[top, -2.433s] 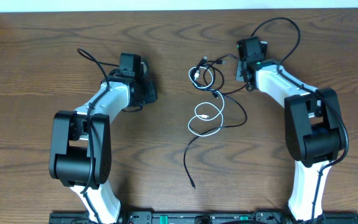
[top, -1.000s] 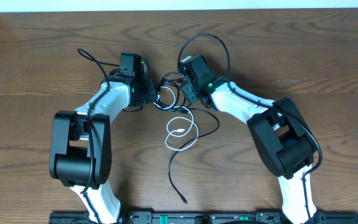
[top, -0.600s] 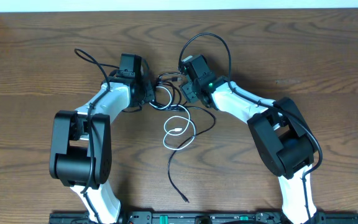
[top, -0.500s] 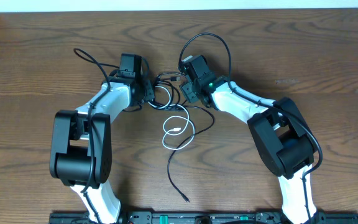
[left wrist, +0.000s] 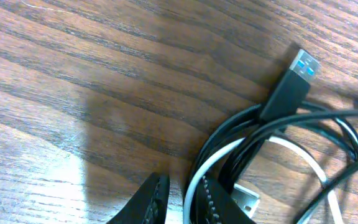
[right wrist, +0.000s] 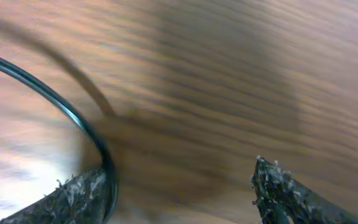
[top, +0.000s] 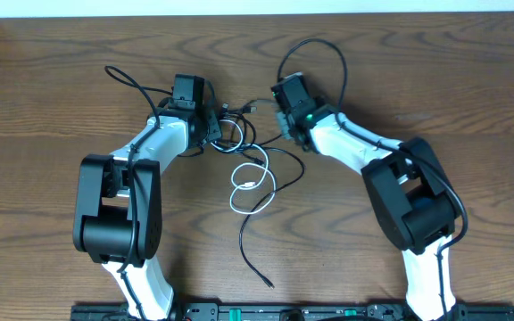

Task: Untangle cables

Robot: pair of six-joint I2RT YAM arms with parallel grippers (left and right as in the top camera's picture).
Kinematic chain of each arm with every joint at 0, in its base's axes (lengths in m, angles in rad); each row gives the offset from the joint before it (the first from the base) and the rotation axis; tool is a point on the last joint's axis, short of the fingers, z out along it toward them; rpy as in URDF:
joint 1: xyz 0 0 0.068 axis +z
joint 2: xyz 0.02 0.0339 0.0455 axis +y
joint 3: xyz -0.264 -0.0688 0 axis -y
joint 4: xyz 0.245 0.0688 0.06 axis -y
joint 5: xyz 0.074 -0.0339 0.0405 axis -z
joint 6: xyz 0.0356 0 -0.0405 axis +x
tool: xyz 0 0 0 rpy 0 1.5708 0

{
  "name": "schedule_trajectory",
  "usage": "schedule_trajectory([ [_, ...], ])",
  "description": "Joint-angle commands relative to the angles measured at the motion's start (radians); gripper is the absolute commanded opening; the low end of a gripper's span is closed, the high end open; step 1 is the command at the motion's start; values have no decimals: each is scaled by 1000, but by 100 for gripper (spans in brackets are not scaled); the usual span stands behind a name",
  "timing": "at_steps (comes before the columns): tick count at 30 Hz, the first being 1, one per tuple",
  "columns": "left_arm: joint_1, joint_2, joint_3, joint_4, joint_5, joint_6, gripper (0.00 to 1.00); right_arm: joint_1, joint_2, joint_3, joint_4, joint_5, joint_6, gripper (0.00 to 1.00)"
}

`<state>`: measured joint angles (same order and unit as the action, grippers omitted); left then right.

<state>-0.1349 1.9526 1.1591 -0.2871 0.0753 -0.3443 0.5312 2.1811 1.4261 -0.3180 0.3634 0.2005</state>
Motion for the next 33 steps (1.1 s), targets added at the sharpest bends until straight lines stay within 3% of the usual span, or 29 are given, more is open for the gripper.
schedule_trajectory([
  [1, 5, 75, -29, -25, -36, -13, 21, -77, 147, -98, -109, 57, 87, 72],
  [7, 5, 75, -29, -24, -36, -13, 21, -164, 148, -101, -171, 11, 209, 75],
  [24, 5, 75, -28, -20, -42, -13, 21, -225, 148, -138, -156, -45, 240, 83],
  [29, 5, 74, -18, -28, -30, -13, 21, -220, 147, -138, -146, -67, 240, 69],
  [33, 5, 54, -8, -44, 18, -12, 19, -220, 147, -136, -146, -68, 214, 37],
])
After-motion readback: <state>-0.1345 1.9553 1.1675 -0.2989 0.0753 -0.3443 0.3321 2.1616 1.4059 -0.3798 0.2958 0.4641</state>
